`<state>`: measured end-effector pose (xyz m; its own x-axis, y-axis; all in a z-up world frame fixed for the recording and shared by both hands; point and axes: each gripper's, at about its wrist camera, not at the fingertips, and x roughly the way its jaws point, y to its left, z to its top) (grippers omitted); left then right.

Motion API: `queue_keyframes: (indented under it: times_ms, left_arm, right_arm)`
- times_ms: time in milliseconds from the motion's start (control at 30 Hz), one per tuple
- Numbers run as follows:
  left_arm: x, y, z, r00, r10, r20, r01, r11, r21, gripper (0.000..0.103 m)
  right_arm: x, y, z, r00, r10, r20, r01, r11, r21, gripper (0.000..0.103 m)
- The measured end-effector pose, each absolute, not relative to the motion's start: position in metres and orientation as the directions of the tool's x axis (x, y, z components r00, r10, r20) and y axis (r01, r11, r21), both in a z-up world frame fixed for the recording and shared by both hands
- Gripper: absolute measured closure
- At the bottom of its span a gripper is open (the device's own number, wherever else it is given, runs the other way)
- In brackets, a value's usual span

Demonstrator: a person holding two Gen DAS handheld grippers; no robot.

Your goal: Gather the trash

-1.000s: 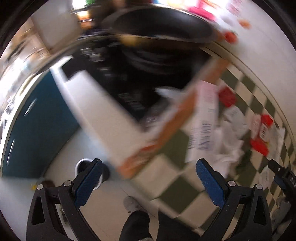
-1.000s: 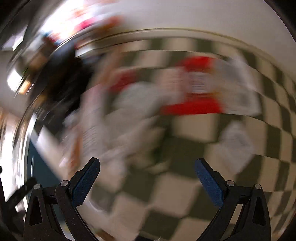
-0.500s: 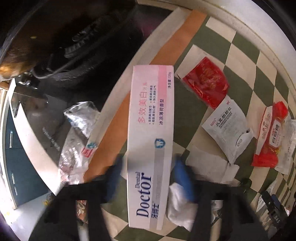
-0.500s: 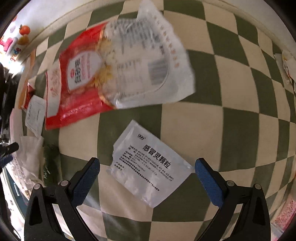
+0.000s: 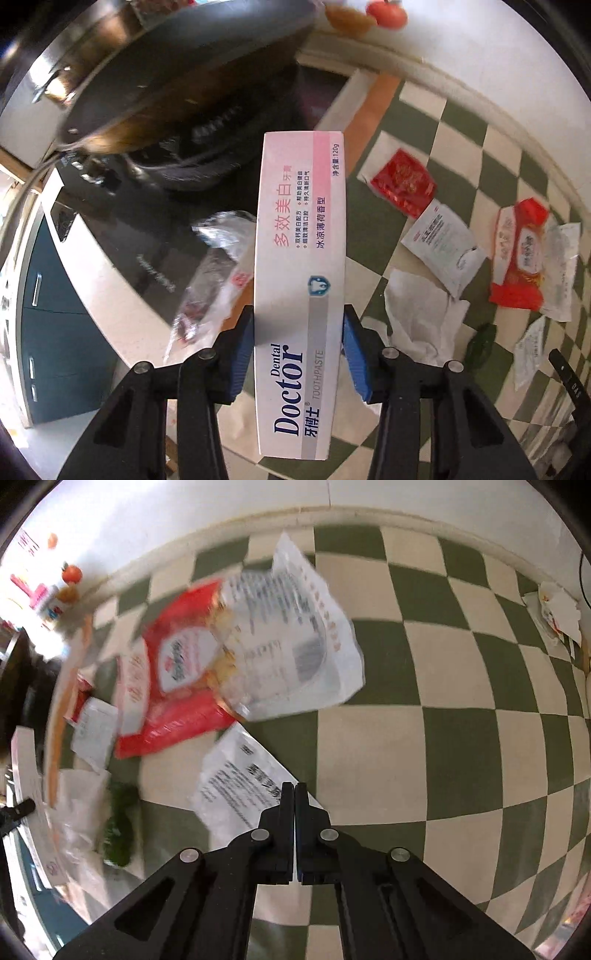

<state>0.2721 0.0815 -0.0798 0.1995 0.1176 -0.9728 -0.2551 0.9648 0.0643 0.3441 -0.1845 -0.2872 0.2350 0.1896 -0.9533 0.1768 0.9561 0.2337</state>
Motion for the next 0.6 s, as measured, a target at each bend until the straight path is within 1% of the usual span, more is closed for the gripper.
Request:
queue_keyframes:
  times_ms: [67,100,167,200,233,267,300,333,400,433,467,533,567,600]
  left_arm:
    - [0.265,0.079,-0.061,0.227,0.119,-0.967,-0.269,0.962,0.055,0.061]
    - [0.256,0.079,-0.05,0.245,0.131,-0.961,-0.277,0.959,0.06,0.061]
    - [0.254,0.08,-0.044,0.261,0.146,-0.954,-0.286,0.956,0.068,0.061]
    - [0.247,0.08,-0.042,0.264,0.151,-0.953,-0.294,0.953,0.069,0.061]
    - [0.245,0.08,-0.044,0.263,0.154,-0.952,-0.302,0.951,0.071,0.061]
    - [0.237,0.08,-0.048,0.256,0.158,-0.954,-0.311,0.947,0.073,0.061]
    - [0.232,0.083,-0.058,0.242,0.151,-0.958,-0.315,0.947,0.07,0.061]
    - [0.23,0.087,-0.07,0.225,0.144,-0.964,-0.317,0.946,0.068,0.061]
    - [0.224,0.087,-0.091,0.178,0.132,-0.975,-0.325,0.943,0.069,0.061]
    - [0.223,0.086,-0.096,0.162,0.129,-0.978,-0.329,0.942,0.07,0.061]
    - [0.221,0.086,-0.103,0.145,0.125,-0.981,-0.332,0.941,0.071,0.061]
    - [0.217,0.085,-0.111,0.127,0.122,-0.984,-0.335,0.939,0.074,0.061]
    - [0.217,0.085,-0.113,0.122,0.121,-0.985,-0.336,0.939,0.074,0.061]
    - [0.216,0.086,-0.113,0.12,0.121,-0.985,-0.338,0.938,0.074,0.061]
  right_arm:
    - [0.344,-0.188,-0.269,0.273,0.204,-0.94,0.172,0.951,0.257,0.103]
    - [0.346,-0.184,-0.265,0.259,0.213,-0.942,0.145,0.956,0.256,0.103]
    - [0.353,-0.179,-0.266,0.213,0.223,-0.951,0.139,0.957,0.255,0.103]
    - [0.359,-0.174,-0.27,0.199,0.218,-0.956,0.125,0.961,0.245,0.092]
    - [0.364,-0.169,-0.274,0.183,0.196,-0.963,0.086,0.973,0.214,0.076]
    - [0.371,-0.156,-0.282,0.159,0.167,-0.973,0.035,0.984,0.175,0.03]
    - [0.373,-0.149,-0.289,0.142,0.163,-0.976,-0.007,0.987,0.163,0.007]
    - [0.376,-0.144,-0.295,0.129,0.163,-0.978,-0.037,0.987,0.159,0.008]
    - [0.383,-0.133,-0.316,0.066,0.083,-0.994,-0.114,0.991,0.075,0.01]
    - [0.385,-0.129,-0.327,0.028,0.066,-0.997,-0.138,0.989,0.061,0.015]
    - [0.384,-0.128,-0.324,0.07,0.069,-0.995,-0.145,0.988,0.058,0.018]
    - [0.382,-0.122,-0.319,0.106,0.073,-0.992,-0.167,0.984,0.055,0.031]
    - [0.381,-0.121,-0.315,0.127,0.07,-0.989,-0.165,0.985,0.049,0.061]
    - [0.38,-0.12,-0.313,0.139,0.053,-0.989,-0.163,0.986,0.03,0.101]
